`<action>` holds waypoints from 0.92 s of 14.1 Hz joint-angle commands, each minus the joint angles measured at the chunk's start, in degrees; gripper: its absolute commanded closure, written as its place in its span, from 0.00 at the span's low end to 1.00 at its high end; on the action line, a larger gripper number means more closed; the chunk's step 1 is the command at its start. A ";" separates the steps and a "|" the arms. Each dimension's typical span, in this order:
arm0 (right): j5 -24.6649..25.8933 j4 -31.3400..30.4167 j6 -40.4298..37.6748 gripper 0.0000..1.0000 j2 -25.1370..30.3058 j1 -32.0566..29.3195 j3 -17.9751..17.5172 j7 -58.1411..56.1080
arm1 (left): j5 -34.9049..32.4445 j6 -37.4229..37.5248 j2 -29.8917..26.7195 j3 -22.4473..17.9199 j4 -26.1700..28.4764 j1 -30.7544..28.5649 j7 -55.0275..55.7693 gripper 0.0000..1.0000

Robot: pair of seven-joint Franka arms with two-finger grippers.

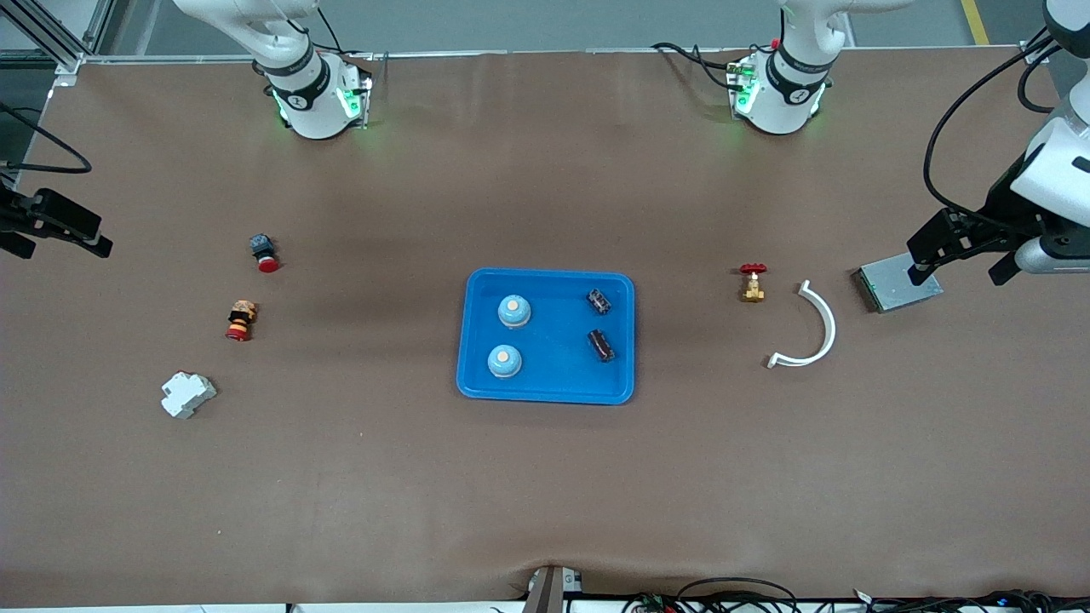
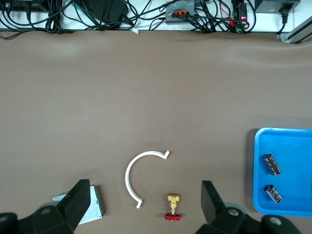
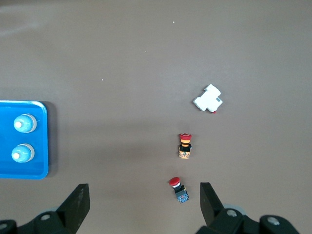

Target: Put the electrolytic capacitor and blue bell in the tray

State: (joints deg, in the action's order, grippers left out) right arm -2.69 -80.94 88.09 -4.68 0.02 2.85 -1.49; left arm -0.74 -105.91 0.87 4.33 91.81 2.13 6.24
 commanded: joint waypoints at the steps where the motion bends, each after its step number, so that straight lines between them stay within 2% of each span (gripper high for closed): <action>1: -0.74 -2.37 1.03 0.00 2.31 0.50 0.23 1.14 | -1.11 -0.17 0.53 0.15 -0.75 -0.29 -0.71 0.00; 13: -0.65 -2.46 1.03 0.00 2.31 0.42 0.32 1.14 | -1.64 -0.44 0.97 -0.02 -0.84 -0.46 -0.71 0.00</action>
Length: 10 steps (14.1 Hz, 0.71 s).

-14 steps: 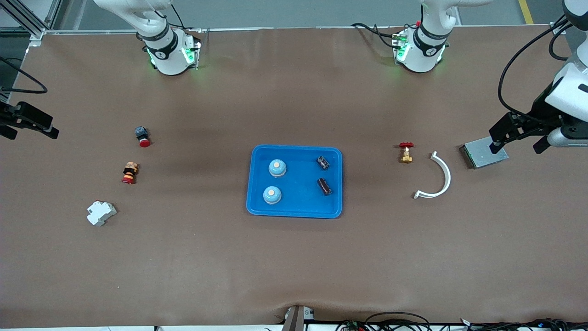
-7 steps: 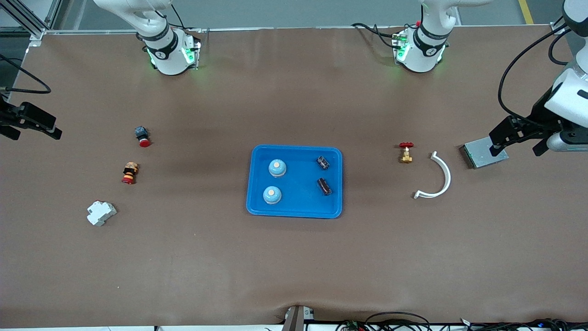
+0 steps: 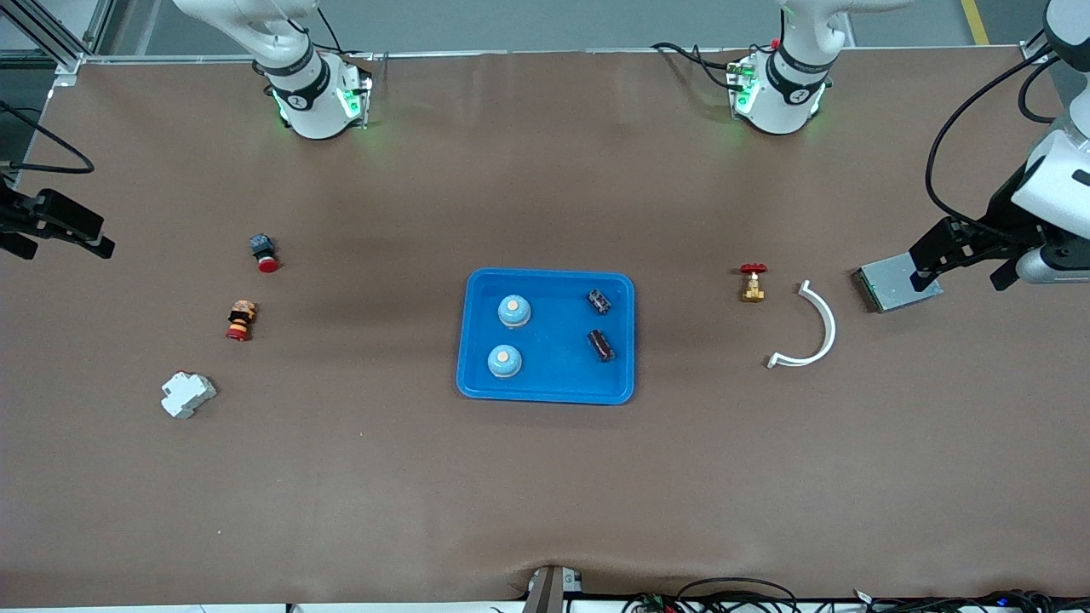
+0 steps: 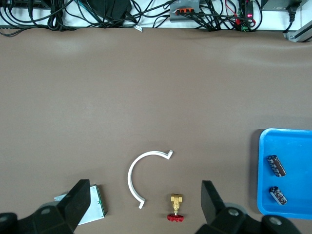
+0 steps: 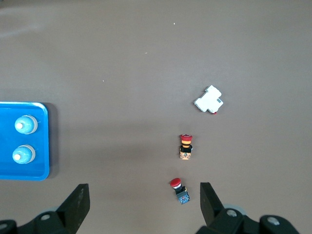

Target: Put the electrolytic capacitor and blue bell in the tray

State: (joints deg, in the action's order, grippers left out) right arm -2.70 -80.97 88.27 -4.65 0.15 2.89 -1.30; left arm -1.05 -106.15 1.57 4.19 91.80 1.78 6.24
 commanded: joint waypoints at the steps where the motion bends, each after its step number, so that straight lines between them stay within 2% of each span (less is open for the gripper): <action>1: -0.64 -2.52 0.85 0.00 2.28 0.29 0.27 0.95 | -1.33 -0.29 0.28 0.12 -0.84 -0.11 -0.71 0.00; 10: -0.64 -2.52 1.64 0.00 2.11 0.38 0.18 0.95 | -1.33 -0.29 0.28 0.12 -0.84 -0.03 -0.71 0.00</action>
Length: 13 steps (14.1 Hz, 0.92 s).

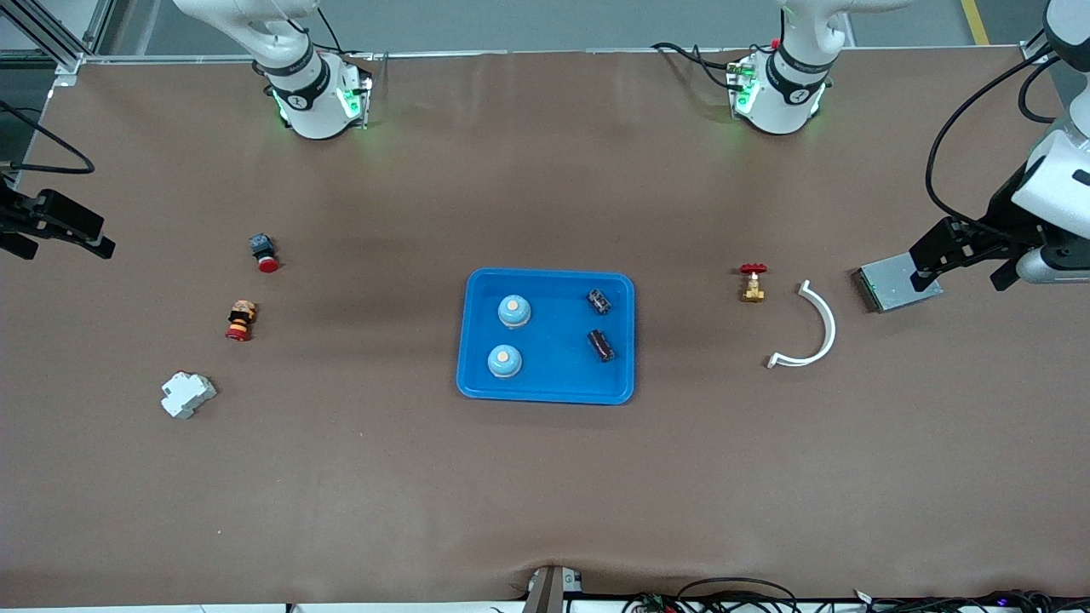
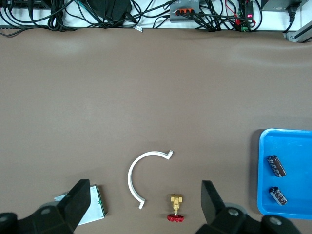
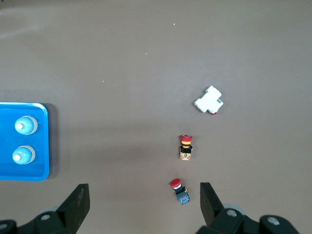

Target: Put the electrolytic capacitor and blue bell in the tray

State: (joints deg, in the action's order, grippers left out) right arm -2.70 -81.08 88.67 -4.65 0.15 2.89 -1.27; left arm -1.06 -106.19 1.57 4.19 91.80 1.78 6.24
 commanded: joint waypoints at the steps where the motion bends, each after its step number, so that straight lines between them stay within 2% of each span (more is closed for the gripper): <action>1: -0.64 -2.42 1.33 0.00 2.02 0.38 0.18 0.92 | -1.75 -0.25 0.28 0.12 -0.83 -0.11 -0.71 0.00; 13: -0.73 -4.18 2.12 0.00 2.28 0.29 0.18 0.92 | -1.76 -0.25 0.45 0.12 -0.74 -0.11 -0.71 0.00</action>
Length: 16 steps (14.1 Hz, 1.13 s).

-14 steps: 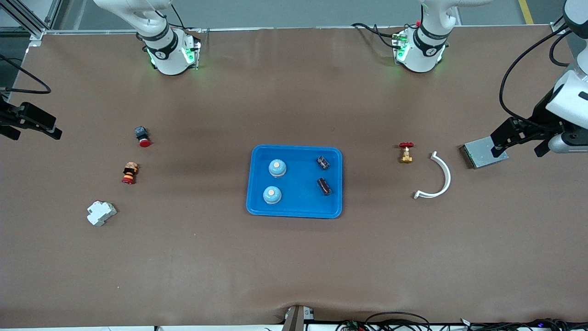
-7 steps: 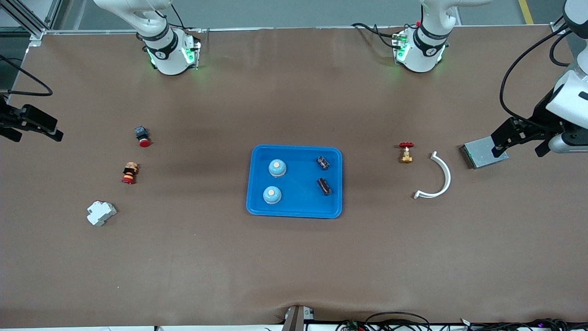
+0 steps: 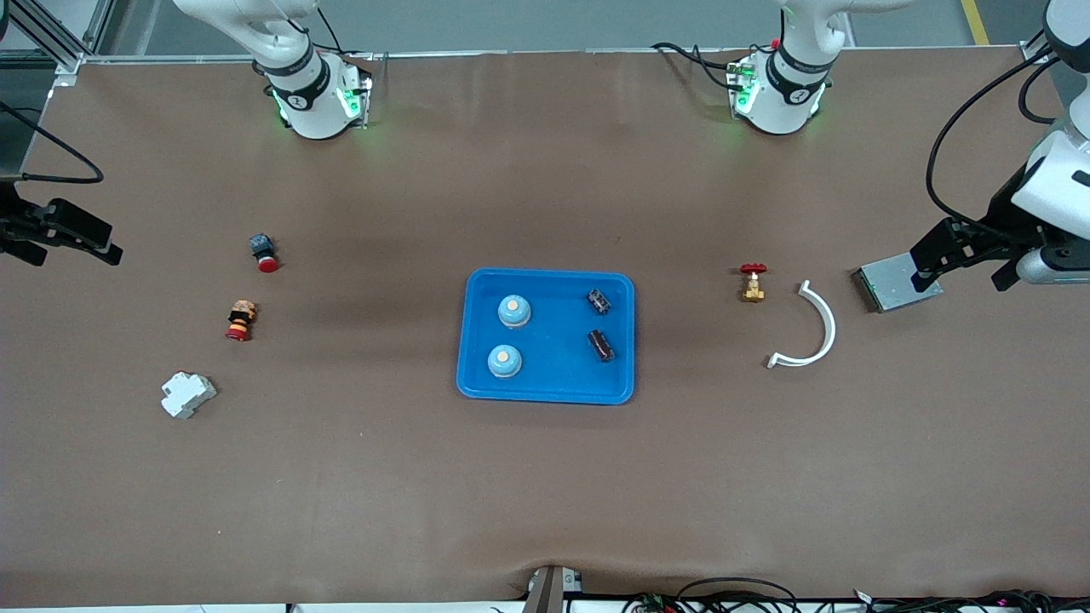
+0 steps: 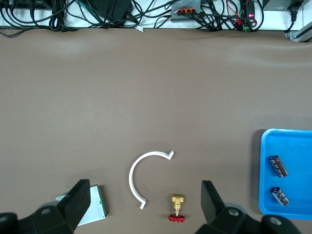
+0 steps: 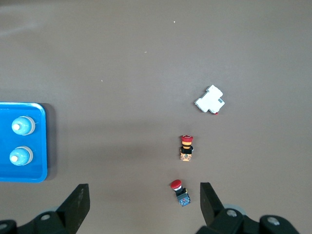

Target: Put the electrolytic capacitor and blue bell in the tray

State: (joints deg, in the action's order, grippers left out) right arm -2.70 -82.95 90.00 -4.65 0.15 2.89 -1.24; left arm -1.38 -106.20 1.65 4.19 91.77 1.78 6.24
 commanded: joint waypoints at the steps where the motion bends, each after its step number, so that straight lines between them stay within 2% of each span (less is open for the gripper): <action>1: -0.72 -2.30 0.71 0.00 2.28 0.20 0.27 0.89 | -1.43 -0.24 0.37 0.12 -0.72 -0.11 -0.70 0.00; 16: -0.63 -2.39 1.76 0.00 2.63 0.20 0.27 0.71 | -1.35 -0.24 0.37 0.12 -0.72 -0.11 -0.70 0.00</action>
State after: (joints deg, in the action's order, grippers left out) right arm -2.71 -83.38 91.04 -3.97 0.15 2.92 -1.21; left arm -1.39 -106.20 1.70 4.19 91.77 1.78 6.24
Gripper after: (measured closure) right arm 0.000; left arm 0.000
